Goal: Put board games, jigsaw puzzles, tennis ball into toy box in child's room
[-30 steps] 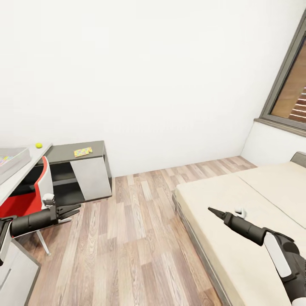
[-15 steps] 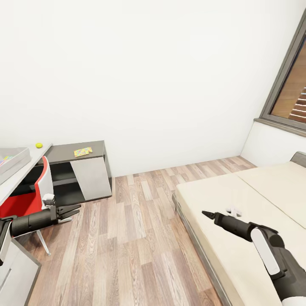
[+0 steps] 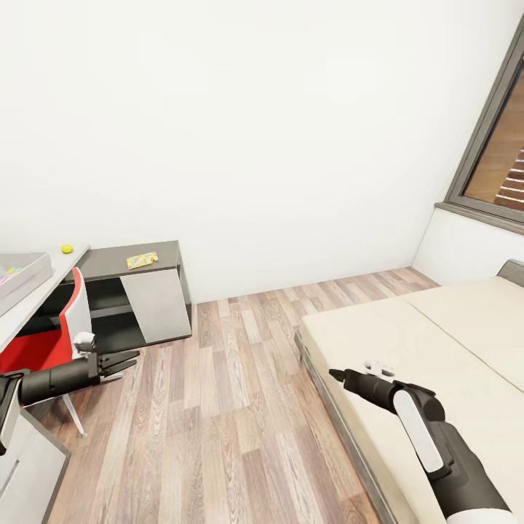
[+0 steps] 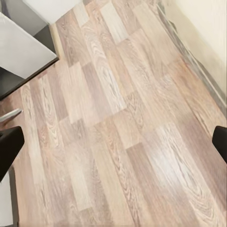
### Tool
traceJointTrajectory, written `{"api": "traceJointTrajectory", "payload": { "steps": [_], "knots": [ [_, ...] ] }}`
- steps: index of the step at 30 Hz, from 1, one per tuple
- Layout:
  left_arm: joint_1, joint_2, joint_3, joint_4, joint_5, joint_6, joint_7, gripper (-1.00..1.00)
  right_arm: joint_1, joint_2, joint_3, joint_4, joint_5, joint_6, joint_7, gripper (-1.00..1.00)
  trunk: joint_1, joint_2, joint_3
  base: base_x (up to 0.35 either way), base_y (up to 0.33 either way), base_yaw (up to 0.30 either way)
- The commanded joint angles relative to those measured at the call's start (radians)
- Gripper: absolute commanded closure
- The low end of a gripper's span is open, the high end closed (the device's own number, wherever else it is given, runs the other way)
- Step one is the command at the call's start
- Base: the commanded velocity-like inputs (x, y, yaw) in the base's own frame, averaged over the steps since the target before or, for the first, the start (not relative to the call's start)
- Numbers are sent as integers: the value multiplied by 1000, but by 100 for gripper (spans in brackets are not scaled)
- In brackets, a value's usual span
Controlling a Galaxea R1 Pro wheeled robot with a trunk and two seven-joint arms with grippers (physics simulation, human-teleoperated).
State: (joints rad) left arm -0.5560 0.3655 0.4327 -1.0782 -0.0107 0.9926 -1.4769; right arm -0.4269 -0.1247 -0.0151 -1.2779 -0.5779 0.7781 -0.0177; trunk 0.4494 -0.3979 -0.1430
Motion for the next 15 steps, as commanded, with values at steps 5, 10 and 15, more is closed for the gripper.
{"api": "traceJointTrajectory", "payload": {
  "steps": [5, 10, 15],
  "knots": [
    [-1, 0, 0, 0, -12, 10, 15, -100, 0, 2, 2, -63, -6, 7, 3, -100, 1, -2, -2, 0, 0, 0],
    [-1, -1, 1, 0, -18, 10, 72, -100, -2, 1, 0, -129, -6, 31, 9, -100, 1, -2, -2, 0, -26, 0],
    [-1, -4, 2, 0, -17, 10, 163, -100, -2, 1, -2, -147, -6, 48, 11, -100, 1, -2, -2, 0, -143, 56]
  ]
}}
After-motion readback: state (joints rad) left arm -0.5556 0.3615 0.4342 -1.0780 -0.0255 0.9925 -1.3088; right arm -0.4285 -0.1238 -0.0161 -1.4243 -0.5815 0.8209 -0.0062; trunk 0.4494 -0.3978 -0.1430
